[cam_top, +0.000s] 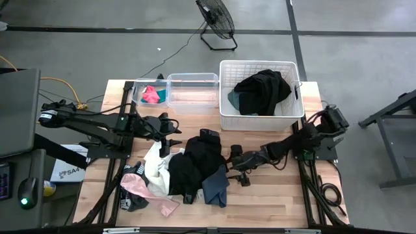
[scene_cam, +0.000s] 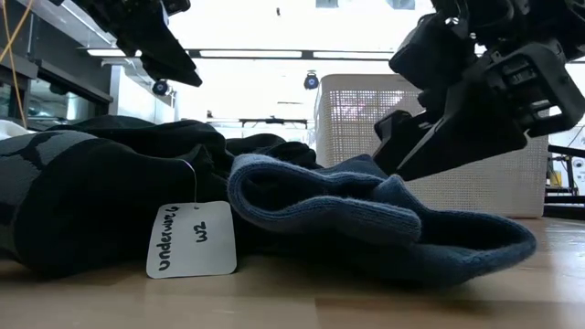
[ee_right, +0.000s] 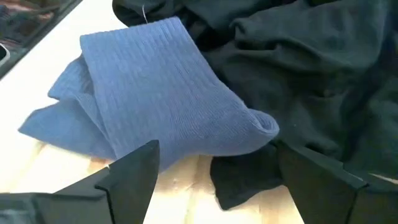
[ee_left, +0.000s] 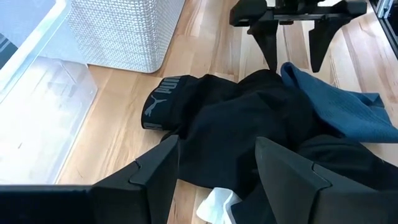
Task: Pick & Place Cloths
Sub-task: Put the dark blue sock into the left transparent bin
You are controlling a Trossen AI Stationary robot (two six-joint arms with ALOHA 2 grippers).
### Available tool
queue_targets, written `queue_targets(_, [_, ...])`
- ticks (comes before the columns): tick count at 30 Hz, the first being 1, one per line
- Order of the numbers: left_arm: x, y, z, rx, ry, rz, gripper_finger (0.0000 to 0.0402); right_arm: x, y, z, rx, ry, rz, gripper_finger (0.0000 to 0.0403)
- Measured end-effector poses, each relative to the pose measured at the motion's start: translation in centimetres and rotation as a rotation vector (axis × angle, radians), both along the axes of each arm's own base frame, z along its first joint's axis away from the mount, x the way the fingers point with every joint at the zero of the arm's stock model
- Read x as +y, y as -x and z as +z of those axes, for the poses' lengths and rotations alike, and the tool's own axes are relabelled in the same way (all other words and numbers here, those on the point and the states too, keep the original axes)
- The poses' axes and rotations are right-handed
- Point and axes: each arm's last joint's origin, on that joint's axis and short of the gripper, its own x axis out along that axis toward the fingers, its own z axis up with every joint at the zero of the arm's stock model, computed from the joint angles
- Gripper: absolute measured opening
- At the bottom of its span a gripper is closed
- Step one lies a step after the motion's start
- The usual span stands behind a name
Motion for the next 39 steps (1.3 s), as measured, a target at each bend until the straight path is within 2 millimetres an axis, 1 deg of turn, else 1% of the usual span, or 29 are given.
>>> queue_targets(3, [0.0, 0.0, 0.0, 0.001, 0.000, 0.000, 0.0206, -0.1, 0.0, 0.0, -0.001, 0.001, 0.006, 0.0308])
queue_targets(5, [0.0, 0.0, 0.0, 0.000, 0.000, 0.000, 0.0206, 0.0, -0.1, 0.1, -0.016, 0.013, 0.018, 0.0294])
queue_targets(14, [0.0, 0.0, 0.0, 0.000, 0.000, 0.000, 0.0206, 0.1, -0.2, 0.4, -0.050, 0.009, 0.081, 0.0183])
queue_targets(16, [0.0, 0.0, 0.0, 0.000, 0.000, 0.000, 0.0206, 0.2, -0.3, 0.6, -0.048, -0.009, 0.085, 0.0165])
queue_targets(19, [0.0, 0.0, 0.0, 0.000, 0.000, 0.000, 0.0206, -0.1, -0.4, 0.8, -0.019, -0.090, 0.058, 0.0146])
queue_targets(22, [0.0, 0.0, 0.0, -0.002, 0.000, 0.000, 0.0206, -0.7, -0.4, 0.7, 0.044, -0.191, 0.079, 0.0139])
queue_targets(26, [0.0, 0.0, 0.0, -0.005, 0.000, 0.000, 0.0206, -1.1, -0.5, 0.9, 0.087, -0.322, 0.171, 0.0139])
queue_targets(33, [0.0, 0.0, 0.0, -0.004, 0.001, 0.000, 0.0206, -0.8, -0.4, 1.0, 0.089, -0.358, 0.163, 0.0139])
queue_targets(36, [0.0, 0.0, 0.0, -0.004, 0.001, 0.000, 0.0206, -0.9, -0.5, 1.0, 0.108, -0.391, 0.117, 0.0139])
queue_targets(39, [0.0, 0.0, 0.0, -0.004, 0.000, 0.000, 0.0206, -0.9, -0.5, 1.0, 0.110, -0.395, 0.111, 0.0142])
